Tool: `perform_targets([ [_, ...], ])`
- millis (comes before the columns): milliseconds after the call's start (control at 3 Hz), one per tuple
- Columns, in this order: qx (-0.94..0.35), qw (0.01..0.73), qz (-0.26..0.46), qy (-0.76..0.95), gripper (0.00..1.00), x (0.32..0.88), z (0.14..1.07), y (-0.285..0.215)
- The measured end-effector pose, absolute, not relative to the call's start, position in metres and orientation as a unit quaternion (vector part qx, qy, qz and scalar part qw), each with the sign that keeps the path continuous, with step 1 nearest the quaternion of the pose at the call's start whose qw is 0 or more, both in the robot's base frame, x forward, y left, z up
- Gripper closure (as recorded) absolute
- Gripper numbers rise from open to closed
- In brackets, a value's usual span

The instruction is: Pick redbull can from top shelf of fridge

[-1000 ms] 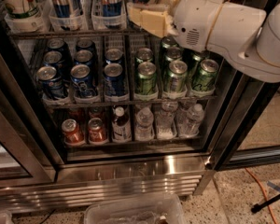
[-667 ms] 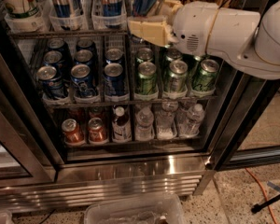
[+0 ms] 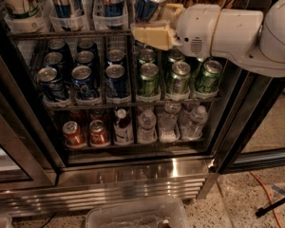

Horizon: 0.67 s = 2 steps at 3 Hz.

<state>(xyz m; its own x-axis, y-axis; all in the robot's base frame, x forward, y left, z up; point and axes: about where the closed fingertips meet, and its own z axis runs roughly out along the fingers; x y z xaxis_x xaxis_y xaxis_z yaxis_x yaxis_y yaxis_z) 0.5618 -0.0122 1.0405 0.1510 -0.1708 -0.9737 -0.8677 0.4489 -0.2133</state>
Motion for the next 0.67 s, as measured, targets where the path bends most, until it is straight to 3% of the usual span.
perform_targets([
  [667, -0.456, 0.603, 0.279, 0.592, 1.0, 0.5608, 1.0446, -0.0105],
])
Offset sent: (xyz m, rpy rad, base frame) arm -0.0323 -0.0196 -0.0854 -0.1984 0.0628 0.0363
